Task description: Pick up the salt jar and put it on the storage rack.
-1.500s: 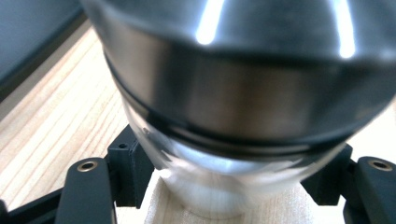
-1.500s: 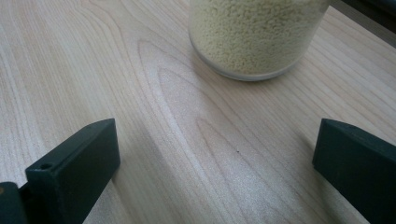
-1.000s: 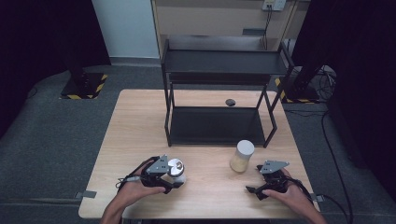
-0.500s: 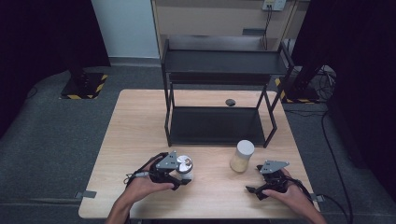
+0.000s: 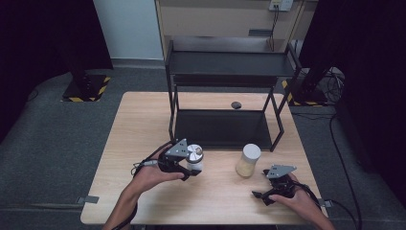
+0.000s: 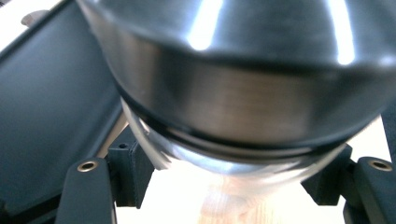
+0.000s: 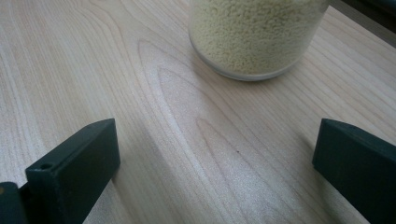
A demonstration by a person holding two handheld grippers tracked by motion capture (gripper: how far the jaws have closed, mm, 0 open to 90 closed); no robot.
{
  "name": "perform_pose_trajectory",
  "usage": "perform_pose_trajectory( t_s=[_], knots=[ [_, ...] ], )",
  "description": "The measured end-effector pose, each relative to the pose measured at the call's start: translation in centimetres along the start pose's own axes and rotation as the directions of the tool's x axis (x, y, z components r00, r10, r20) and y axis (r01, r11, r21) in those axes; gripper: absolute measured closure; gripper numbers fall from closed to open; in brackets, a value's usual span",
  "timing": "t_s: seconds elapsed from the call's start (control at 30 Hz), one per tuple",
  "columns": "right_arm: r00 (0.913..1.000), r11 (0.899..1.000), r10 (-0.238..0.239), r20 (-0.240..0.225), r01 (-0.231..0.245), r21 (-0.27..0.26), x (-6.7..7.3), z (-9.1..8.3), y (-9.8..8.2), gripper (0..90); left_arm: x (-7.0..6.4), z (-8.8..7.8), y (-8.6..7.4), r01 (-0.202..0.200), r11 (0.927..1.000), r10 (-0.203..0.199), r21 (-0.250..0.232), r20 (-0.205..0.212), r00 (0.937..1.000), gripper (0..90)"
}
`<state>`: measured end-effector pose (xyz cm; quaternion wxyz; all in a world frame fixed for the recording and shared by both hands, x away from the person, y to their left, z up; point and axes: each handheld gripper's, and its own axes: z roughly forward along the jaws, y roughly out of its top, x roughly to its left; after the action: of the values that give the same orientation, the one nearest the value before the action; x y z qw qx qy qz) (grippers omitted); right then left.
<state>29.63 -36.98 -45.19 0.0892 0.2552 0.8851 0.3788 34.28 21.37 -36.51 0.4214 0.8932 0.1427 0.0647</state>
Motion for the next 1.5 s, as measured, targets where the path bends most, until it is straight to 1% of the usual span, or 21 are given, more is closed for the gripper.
perform_pose_trajectory(
  t_s=[0.03,0.17,0.37,0.4,0.43,0.53,0.6,0.7,0.8,0.83,0.9,1.0,1.03,1.17,1.3,1.33,1.37,1.4,1.5],
  knots=[
    [1.0000,1.000,0.000,0.000,0.000,0.000,0.0,0.0,0.0,1.4,0.2,-0.2,1.0,-0.012,0.9999,0.012,0.007,-0.006,0.9999,29.8],
    [1.0000,1.000,0.002,0.000,-0.002,0.001,0.0,0.0,0.0,1.4,0.6,-0.7,2.6,-0.020,0.9998,0.020,0.004,-0.021,0.9996,29.8],
    [1.0000,1.000,0.004,0.002,-0.004,0.000,0.1,0.0,0.0,1.4,1.8,-1.3,4.2,-0.006,1.0000,0.006,0.007,-0.026,0.9996,29.8],
    [1.0000,1.000,0.004,0.002,-0.004,0.000,0.1,0.0,0.0,1.4,1.8,-1.3,4.2,-0.006,1.0000,0.006,0.007,-0.026,0.9996,29.8],
    [1.0000,1.000,0.004,0.002,-0.004,0.000,0.1,0.0,0.0,1.3,2.2,-1.6,4.8,-0.003,0.9999,0.003,0.014,-0.030,0.9996,29.8],
    [1.0000,1.000,0.004,0.002,-0.004,0.000,0.1,0.0,0.0,1.3,2.7,-2.0,5.8,-0.001,0.9998,0.001,0.020,-0.036,0.9993,29.8],
    [1.0000,1.000,0.004,0.003,-0.004,0.000,0.1,0.0,0.0,1.3,3.0,-2.3,6.4,0.000,0.9999,0.001,0.016,-0.041,0.9992,29.8],
    [1.0000,1.000,0.004,0.003,-0.004,0.000,0.1,0.0,0.0,1.4,3.6,-2.7,7.2,0.008,1.0000,-0.008,-0.005,-0.041,0.9991,29.8],
    [1.0000,1.000,0.004,0.003,-0.004,0.000,0.1,0.0,0.0,1.3,4.1,-3.1,8.4,0.002,1.0000,-0.002,0.004,-0.042,0.9991,29.8],
    [1.0000,1.000,0.004,0.003,-0.004,0.000,0.1,0.0,0.0,1.3,4.3,-3.2,8.8,0.007,1.0000,-0.006,0.004,-0.041,0.9992,29.8],
    [1.0000,1.000,0.004,0.003,-0.004,0.000,0.1,0.0,0.0,1.3,4.8,-3.2,9.3,-0.004,1.0000,0.004,-0.001,-0.036,0.9993,29.8],
    [1.0000,1.000,0.003,0.004,-0.003,0.000,0.1,0.0,0.0,1.3,5.1,-3.4,10.3,-0.007,1.0000,0.007,0.004,-0.039,0.9992,29.8],
    [1.0000,1.000,0.003,0.005,-0.003,0.000,0.1,0.0,0.0,1.3,5.1,-3.6,10.7,0.012,0.9998,-0.011,0.016,-0.041,0.9991,29.8],
    [1.0000,1.000,0.003,0.005,-0.003,0.000,0.1,0.0,0.0,1.3,5.1,-4.0,12.1,-0.001,0.9997,0.002,0.025,-0.049,0.9988,29.8],
    [1.0000,1.000,0.004,0.005,-0.004,0.000,0.1,0.0,0.0,1.3,5.2,-4.7,13.5,-0.001,0.9997,0.002,0.024,-0.059,0.9982,29.8],
    [1.0000,1.000,0.003,0.005,-0.003,0.000,0.1,0.0,0.0,1.3,5.3,-4.9,13.9,-0.011,0.9998,0.012,0.018,-0.060,0.9981,29.8],
    [1.0000,1.000,0.003,0.005,-0.003,0.000,0.1,0.0,0.0,1.3,5.3,-4.9,13.9,-0.011,0.9998,0.012,0.018,-0.060,0.9981,29.9],
    [1.0000,1.000,0.003,0.005,-0.003,0.000,0.1,0.0,0.0,1.3,5.3,-5.2,14.6,0.000,0.9999,0.001,0.016,-0.065,0.9979,29.8],
    [1.0000,1.000,0.003,0.005,-0.003,0.000,0.1,0.0,0.0,1.3,5.3,-5.8,16.0,0.013,0.9993,-0.010,0.034,-0.083,0.9965,29.9]
  ],
)
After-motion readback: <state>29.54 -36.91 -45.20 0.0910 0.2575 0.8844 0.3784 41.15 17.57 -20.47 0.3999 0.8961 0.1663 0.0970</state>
